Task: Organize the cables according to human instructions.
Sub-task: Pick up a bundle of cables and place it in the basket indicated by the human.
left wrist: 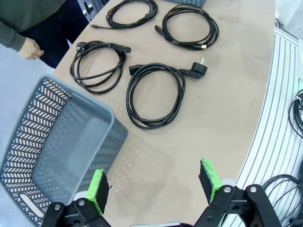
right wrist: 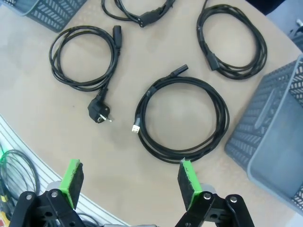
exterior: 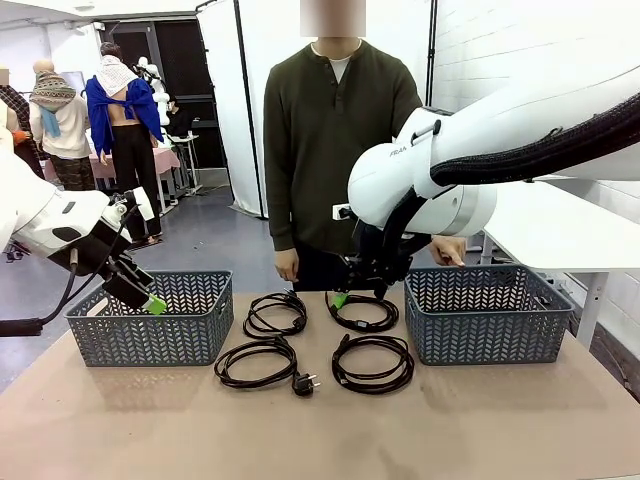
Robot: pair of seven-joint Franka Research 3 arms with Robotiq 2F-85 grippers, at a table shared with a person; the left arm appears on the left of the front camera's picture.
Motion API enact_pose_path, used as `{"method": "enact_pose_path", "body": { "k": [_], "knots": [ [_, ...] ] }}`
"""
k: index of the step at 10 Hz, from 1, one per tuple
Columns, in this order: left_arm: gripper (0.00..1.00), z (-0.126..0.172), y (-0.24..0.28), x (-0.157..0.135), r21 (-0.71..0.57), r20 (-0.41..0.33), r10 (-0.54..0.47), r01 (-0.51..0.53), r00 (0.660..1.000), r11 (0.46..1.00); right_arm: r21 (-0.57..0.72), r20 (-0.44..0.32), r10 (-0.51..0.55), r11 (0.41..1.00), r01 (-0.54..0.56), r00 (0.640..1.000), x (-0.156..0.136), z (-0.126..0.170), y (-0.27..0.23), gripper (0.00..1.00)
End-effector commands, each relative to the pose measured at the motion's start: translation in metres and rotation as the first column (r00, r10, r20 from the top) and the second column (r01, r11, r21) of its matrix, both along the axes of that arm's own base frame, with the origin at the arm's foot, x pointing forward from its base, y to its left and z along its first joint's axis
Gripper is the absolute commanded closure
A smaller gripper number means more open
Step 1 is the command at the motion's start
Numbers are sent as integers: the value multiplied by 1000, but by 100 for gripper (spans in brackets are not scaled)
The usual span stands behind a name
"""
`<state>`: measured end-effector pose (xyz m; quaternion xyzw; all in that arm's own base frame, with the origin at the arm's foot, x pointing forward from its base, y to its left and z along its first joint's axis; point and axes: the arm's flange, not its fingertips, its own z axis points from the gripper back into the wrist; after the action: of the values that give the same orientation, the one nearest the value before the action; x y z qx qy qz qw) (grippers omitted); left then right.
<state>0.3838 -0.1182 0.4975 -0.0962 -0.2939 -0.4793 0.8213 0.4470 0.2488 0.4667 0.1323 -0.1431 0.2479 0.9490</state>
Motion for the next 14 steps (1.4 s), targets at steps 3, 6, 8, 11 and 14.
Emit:
{"method": "enact_pose_path", "body": {
  "k": [3, 6, 8, 11, 14],
  "knots": [
    [0, -2, 3, 2, -14, -4, -20, 20, 1000, 1000, -33, -49, -202, 979, 200, 978, 25, -17, 28, 0],
    [0, -2, 3, 2, -14, -4, -20, 20, 1000, 1000, -127, -10, -338, 934, 334, 941, 35, -38, 40, 0],
    [0, -2, 3, 2, -14, -4, -20, 20, 1000, 1000, -159, 3, -377, 914, 372, 926, 41, -53, 47, 0],
    [0, -2, 3, 2, -14, -4, -20, 20, 1000, 1000, -198, -24, -400, 900, 388, 916, 52, -68, 60, 0],
    [0, -2, 3, 2, -14, -4, -20, 20, 1000, 1000, -177, -74, -414, 901, 396, 907, 57, -84, 63, 0]
  ]
}}
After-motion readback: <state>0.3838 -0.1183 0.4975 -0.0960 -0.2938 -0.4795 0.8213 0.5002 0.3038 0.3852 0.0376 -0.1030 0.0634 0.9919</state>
